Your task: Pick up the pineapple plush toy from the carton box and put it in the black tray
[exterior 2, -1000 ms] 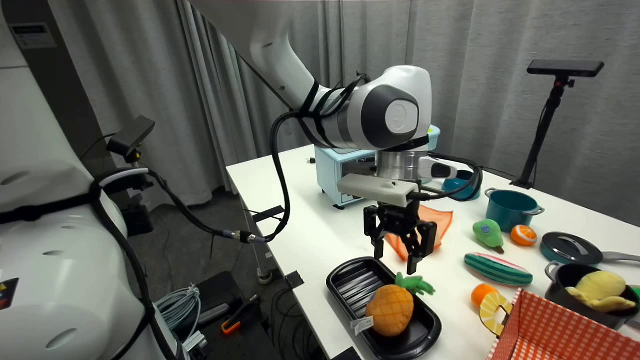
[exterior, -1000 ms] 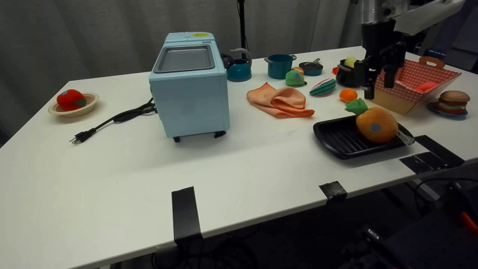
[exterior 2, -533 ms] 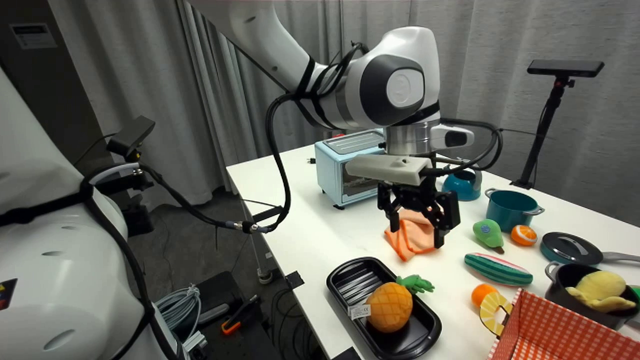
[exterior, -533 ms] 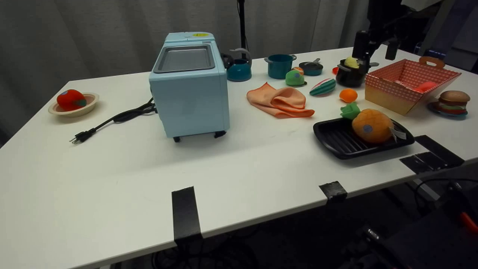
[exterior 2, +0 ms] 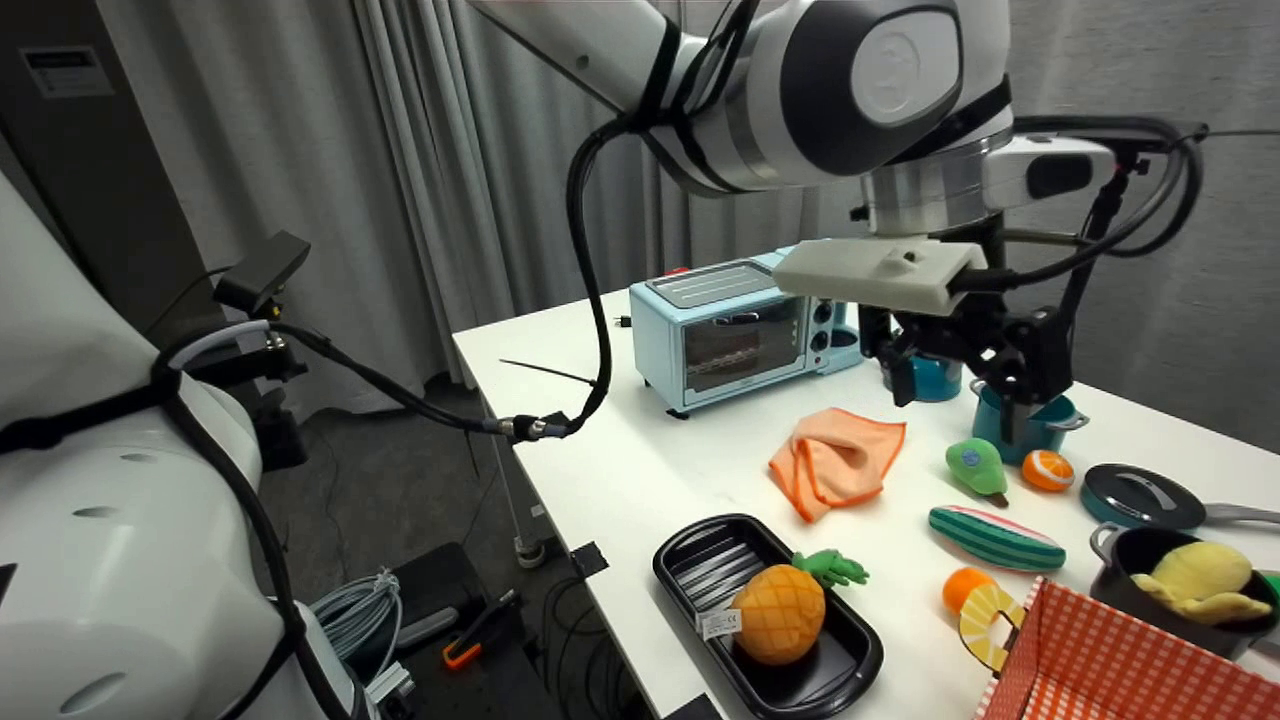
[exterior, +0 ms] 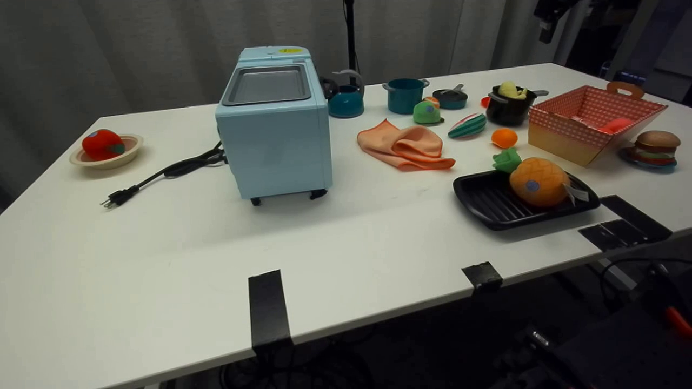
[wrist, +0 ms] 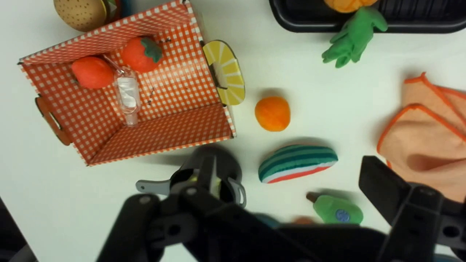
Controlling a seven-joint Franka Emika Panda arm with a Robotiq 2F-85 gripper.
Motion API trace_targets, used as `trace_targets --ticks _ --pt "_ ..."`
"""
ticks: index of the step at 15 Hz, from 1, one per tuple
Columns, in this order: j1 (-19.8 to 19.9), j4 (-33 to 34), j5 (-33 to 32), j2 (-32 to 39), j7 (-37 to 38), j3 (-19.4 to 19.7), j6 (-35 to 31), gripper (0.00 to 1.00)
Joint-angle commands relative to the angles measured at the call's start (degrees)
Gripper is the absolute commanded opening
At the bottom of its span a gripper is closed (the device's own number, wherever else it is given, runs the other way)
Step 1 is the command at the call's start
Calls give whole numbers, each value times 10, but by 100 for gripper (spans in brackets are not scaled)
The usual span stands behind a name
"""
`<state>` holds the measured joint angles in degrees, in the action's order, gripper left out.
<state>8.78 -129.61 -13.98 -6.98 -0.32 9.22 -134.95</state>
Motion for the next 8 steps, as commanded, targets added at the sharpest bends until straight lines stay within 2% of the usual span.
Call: trace_targets --ticks 1,6,8 --pt "16 24 32 -4 8 14 -19 100" --pt "31 52 65 2 12 33 -28 100" --pt "29 46 50 1 6 28 -17 100"
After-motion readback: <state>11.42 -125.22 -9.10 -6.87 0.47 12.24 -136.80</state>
